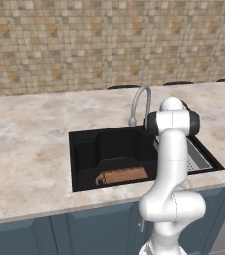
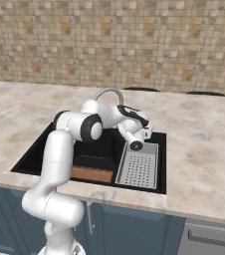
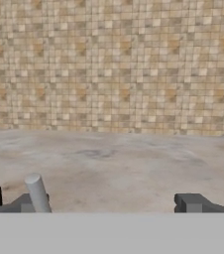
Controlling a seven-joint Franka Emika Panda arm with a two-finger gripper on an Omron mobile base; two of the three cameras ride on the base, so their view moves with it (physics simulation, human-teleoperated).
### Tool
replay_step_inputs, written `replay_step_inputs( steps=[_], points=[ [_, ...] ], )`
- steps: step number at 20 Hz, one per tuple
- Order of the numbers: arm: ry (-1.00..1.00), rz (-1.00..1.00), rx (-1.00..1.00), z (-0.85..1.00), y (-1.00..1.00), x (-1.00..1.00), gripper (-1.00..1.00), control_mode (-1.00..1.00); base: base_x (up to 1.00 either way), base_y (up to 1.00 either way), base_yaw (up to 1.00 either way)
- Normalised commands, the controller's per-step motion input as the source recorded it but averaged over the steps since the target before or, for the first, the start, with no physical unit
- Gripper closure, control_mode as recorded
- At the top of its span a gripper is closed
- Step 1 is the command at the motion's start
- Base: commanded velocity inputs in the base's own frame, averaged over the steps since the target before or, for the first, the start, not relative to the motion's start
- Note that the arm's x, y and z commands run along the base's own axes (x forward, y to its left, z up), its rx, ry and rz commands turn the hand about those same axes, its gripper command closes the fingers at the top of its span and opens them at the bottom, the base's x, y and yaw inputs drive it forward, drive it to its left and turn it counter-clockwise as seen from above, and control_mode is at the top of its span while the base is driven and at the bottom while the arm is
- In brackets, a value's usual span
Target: Turn on the sink faucet with hot water and rinse the cutting board for ten seconds, then turn off the faucet. Push the cutting board to reach the water if necessary.
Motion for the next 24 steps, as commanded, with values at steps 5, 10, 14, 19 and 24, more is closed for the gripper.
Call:
replay_step_inputs(
  steps=[5,10,14,19,24],
  points=[
    [0.00,0.00,0.00,0.00,-0.32,-0.20,-1.00,-1.00,0.00,0.00,0.00],
    [0.00,0.00,0.00,0.00,-0.34,-0.21,-1.00,-1.00,0.00,0.00,0.00],
    [0.00,0.00,0.00,0.00,-0.31,-0.16,-1.00,-1.00,0.00,0.00,0.00],
    [0.00,0.00,0.00,0.00,-0.26,-0.03,-1.00,-1.00,0.00,0.00,0.00],
    [0.00,0.00,0.00,0.00,-0.31,0.00,-1.00,-1.00,0.00,0.00,0.00]
  ],
)
